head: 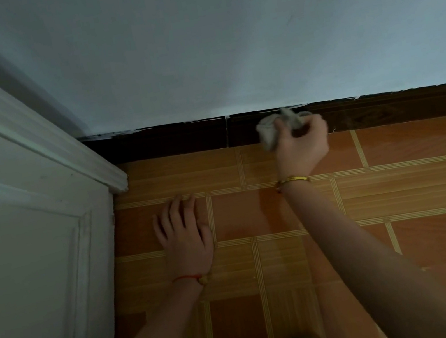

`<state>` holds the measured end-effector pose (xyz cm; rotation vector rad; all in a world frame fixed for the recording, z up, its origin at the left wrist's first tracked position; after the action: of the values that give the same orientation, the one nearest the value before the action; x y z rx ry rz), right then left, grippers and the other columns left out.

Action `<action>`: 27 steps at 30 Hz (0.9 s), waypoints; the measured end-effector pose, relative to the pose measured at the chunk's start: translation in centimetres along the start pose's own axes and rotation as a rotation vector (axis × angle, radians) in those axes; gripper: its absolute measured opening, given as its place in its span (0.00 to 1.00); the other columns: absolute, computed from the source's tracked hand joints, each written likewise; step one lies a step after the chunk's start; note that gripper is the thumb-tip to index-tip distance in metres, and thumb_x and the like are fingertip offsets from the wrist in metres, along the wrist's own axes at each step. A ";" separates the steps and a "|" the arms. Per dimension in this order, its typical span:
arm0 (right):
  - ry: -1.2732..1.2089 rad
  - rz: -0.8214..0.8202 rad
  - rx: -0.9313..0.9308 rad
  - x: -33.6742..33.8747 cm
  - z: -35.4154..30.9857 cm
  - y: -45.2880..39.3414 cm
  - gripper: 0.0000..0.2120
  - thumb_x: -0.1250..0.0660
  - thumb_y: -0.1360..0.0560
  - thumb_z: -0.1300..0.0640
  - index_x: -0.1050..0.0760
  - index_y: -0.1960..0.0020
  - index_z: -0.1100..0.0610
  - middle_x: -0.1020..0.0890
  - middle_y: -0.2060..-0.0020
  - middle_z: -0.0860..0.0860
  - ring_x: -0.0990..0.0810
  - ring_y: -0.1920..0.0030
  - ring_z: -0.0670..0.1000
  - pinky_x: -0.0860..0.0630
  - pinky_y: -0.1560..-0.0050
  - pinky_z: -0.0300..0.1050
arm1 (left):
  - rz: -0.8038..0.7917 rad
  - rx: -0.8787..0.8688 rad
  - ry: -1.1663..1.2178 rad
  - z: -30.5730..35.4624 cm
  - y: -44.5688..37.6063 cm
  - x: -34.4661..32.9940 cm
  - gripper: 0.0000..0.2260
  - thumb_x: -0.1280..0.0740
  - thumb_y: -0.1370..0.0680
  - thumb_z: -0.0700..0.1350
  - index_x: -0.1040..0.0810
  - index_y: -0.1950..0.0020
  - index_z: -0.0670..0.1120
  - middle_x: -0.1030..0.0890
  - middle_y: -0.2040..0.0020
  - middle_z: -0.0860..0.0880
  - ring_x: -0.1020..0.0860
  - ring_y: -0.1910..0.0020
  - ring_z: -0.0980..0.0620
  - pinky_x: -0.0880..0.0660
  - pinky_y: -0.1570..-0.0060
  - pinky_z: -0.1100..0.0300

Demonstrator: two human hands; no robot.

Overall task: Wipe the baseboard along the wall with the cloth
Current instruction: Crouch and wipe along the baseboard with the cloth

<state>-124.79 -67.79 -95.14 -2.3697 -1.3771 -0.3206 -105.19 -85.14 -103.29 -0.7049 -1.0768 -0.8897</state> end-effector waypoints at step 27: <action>0.000 0.043 -0.029 1.2 0.3 -1.0 0.12 0.25 0.32 0.57 0.27 0.58 0.60 0.23 0.57 0.52 0.26 0.58 0.47 0.35 0.59 0.28 | 0.011 -0.003 -0.013 0.0 0.0 -0.2 0.24 0.46 0.22 0.47 0.29 0.27 0.46 0.30 0.28 0.43 0.35 0.28 0.40 0.45 0.26 0.35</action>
<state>-125.06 -66.29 -94.78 -2.4194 -1.3281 -0.3310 -105.18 -85.11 -103.44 -0.7198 -1.0822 -0.8786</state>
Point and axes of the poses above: each hand's wrist, its own y-axis away from the middle knuckle, its own x-axis out of the back of the hand, z = x × y, the point moved 4 cm from there along -y, towards the middle knuckle
